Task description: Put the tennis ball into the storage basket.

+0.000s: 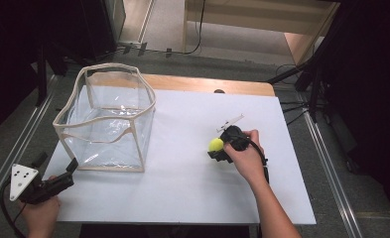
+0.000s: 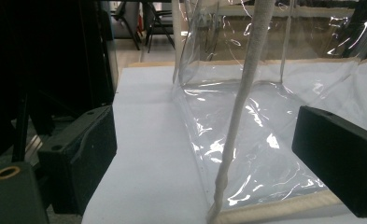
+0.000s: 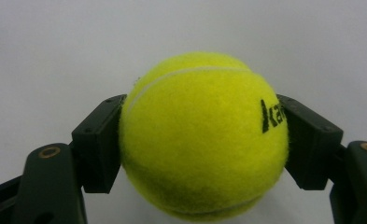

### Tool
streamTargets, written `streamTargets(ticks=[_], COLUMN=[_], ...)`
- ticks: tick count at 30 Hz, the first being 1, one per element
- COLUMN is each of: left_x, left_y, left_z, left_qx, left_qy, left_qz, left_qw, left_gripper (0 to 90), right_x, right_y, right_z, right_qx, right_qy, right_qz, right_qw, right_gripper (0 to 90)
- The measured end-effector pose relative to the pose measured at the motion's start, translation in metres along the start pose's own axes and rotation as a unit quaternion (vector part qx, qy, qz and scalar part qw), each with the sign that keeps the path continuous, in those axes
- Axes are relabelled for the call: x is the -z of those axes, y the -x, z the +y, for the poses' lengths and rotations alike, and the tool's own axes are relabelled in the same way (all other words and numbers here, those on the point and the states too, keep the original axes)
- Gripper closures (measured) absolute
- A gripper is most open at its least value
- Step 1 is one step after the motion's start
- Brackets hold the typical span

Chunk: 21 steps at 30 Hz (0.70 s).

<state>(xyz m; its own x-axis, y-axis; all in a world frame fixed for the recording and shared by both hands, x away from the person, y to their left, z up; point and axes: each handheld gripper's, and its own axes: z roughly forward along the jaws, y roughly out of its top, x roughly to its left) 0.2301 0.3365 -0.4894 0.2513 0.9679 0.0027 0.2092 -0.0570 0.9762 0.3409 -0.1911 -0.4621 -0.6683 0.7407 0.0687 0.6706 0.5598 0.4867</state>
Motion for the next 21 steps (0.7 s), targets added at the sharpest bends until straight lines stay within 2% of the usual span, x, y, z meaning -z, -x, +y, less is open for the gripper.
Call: streamTargets(ticks=[21], left_x=[0.000], left_y=[0.001], left_z=[0.000], left_qx=[0.003], left_qy=[0.001], left_qz=[-0.001], left_qw=[1.0000], left_gripper=[6.9], right_x=[-0.003], right_y=[-0.030], right_z=[0.038], right_qx=[0.038], right_qy=[0.013], right_qz=[0.026], right_qw=[0.9988], right_gripper=[23.7])
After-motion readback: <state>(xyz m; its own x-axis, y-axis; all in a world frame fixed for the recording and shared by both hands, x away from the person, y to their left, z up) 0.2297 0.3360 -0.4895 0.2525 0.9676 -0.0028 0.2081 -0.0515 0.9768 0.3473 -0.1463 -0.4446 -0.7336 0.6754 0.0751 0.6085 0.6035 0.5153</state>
